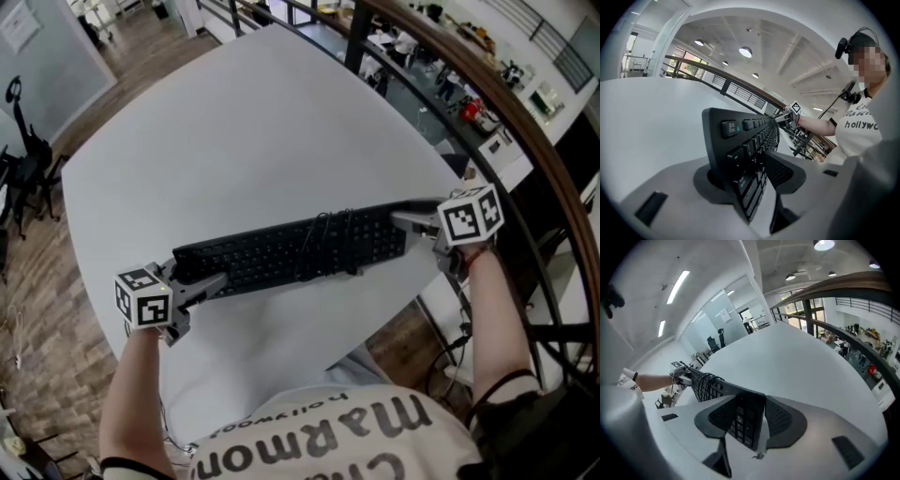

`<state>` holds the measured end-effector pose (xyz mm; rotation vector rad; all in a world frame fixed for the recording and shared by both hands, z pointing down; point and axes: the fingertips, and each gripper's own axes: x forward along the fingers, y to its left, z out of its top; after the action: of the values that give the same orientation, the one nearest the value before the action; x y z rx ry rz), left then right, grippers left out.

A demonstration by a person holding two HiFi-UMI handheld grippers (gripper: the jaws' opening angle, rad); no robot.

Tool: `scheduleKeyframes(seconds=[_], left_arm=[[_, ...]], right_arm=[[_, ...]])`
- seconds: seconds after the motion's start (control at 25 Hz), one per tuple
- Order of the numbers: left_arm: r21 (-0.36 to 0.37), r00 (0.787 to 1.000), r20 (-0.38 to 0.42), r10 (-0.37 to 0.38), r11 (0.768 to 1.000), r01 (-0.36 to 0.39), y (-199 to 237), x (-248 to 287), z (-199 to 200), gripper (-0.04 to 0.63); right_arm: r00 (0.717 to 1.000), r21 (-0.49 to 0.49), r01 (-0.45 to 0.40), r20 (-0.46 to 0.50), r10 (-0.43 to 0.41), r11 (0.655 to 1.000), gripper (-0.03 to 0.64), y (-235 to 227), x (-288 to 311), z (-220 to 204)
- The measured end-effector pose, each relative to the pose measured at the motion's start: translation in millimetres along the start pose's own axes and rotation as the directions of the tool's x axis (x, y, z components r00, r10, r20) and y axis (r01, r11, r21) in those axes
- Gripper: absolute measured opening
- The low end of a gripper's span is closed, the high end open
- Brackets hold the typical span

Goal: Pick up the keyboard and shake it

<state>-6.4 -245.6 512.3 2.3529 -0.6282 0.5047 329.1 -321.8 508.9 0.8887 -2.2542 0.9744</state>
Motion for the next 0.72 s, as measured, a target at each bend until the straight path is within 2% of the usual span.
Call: scheduleKeyframes(seconds=[0.08, 0.16, 0.24, 0.36, 0.6, 0.68, 0.72], left_arm=[[0.028, 1.0, 0.004, 0.024, 0.999, -0.024, 4, -4, -4, 0.195], [0.109, 0.998, 0.0, 0.062, 0.992, -0.061, 7, -15, 0, 0.186], [0.187, 0.996, -0.005, 0.093, 0.978, -0.09, 8, -32, 9, 0.173], [0.27, 0.988, 0.041, 0.146, 0.951, -0.152, 1, -69, 27, 0.175], [0.403, 0.945, 0.2, 0.258, 0.858, -0.32, -16, -178, 81, 0.193], [0.444, 0.923, 0.249, 0.293, 0.813, -0.378, -26, -219, 102, 0.196], [0.468, 0.909, 0.276, 0.311, 0.783, -0.41, -31, -239, 113, 0.2]], right_arm=[[1.0, -0.015, 0.016, 0.011, -0.016, 1.0, 0.206, 7, 1, 3], [0.998, -0.049, 0.045, 0.039, -0.043, 0.998, 0.201, 18, 1, 12], [0.995, -0.074, 0.072, 0.068, -0.067, 0.995, 0.202, 33, 2, 25], [0.987, -0.102, 0.075, 0.152, -0.059, 0.992, 0.202, 64, -4, 43], [0.946, -0.246, 0.104, 0.323, -0.02, 0.963, 0.202, 158, -26, 117], [0.924, -0.297, 0.114, 0.382, 0.008, 0.948, 0.202, 190, -34, 143], [0.91, -0.319, 0.12, 0.414, 0.025, 0.94, 0.202, 206, -38, 157]])
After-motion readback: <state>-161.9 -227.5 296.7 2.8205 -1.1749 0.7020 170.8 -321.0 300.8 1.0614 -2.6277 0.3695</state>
